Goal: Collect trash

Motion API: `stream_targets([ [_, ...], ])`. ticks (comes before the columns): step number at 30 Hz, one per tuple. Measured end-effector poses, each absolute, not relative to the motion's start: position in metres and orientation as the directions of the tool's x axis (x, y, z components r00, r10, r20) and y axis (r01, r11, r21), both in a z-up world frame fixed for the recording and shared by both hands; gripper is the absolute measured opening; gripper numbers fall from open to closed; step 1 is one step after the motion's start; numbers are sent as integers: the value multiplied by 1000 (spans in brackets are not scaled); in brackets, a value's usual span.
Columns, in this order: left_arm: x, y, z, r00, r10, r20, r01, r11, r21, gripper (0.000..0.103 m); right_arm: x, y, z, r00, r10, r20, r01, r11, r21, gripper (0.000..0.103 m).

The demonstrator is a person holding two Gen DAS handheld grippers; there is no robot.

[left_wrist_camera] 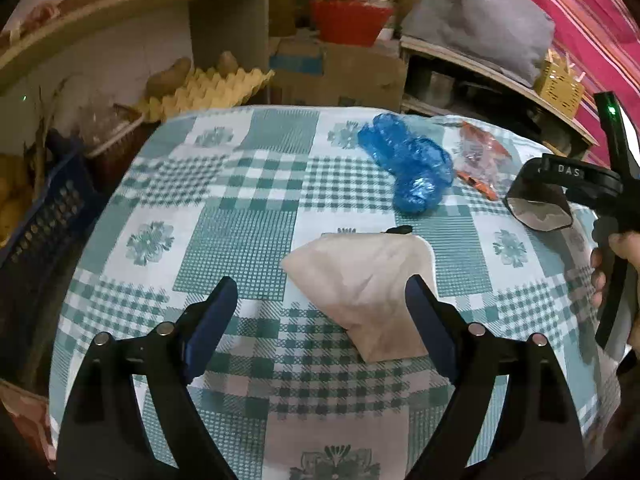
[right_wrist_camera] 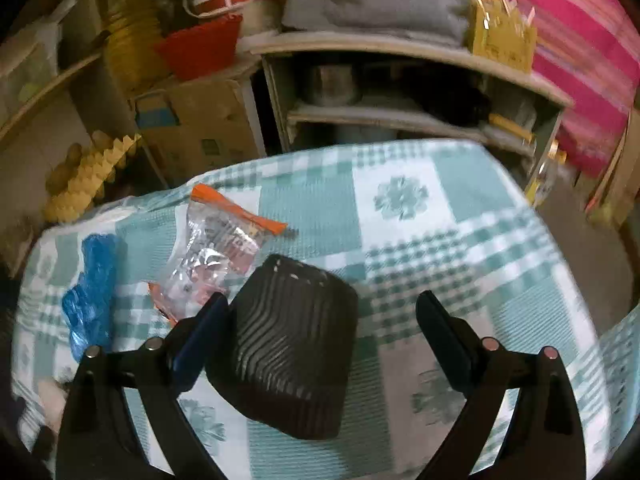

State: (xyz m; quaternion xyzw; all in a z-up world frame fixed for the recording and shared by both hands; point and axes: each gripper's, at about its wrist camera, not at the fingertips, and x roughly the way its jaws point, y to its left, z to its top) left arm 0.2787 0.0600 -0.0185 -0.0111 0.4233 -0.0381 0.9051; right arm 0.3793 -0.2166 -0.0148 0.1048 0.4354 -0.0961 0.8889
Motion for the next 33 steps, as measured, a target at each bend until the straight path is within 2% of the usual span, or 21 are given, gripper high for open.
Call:
stream_targets([
  [2,283,57,-24,627,-69,-776,45,998,-52,84,378,-214,-18,604,-64,-795,248,962,111,91],
  [3,285,56,-26,623,-63,-780,41,998,-47,84,376,-212,-19,609,-60,-791,236,966,109,86],
  [4,286,53,-28,617,-59,-785,42,998,-42,84,375,-211,-20,614,-44,-788,220,968,117,76],
  [9,288,48,-32,603,-78,-794,51,997,-59,83,360,-213,-14,636,-20,-772,189,973,131,74],
  [11,288,44,-33,598,-95,-796,66,995,-70,77,352,-219,-8,650,-19,-760,183,974,133,74],
  [12,288,42,-33,595,-108,-797,77,994,-77,71,346,-222,-4,659,-23,-752,177,976,125,72],
  [13,289,40,-34,590,-118,-799,88,993,-81,64,335,-227,2,673,-31,-739,167,980,110,66],
  [15,290,35,-38,580,-131,-804,104,991,-86,54,318,-237,11,685,-45,-728,159,983,89,63],
  [16,292,32,-40,574,-140,-807,116,989,-89,47,306,-244,16,691,-54,-721,156,985,76,63],
  [18,292,27,-40,580,-135,-804,122,989,-79,42,287,-255,21,697,-67,-714,148,988,52,63],
  [19,292,23,-40,582,-133,-803,126,989,-73,35,277,-260,24,701,-76,-709,146,988,39,62],
  [22,293,17,-39,585,-135,-800,128,989,-73,23,248,-275,27,710,-87,-699,146,989,25,62],
  [25,292,10,-36,590,-137,-796,130,989,-74,18,222,-287,26,721,-96,-687,151,988,20,62],
  [33,278,-15,-15,642,-118,-758,151,988,-26,17,194,-324,27,745,-109,-658,187,981,49,62],
])
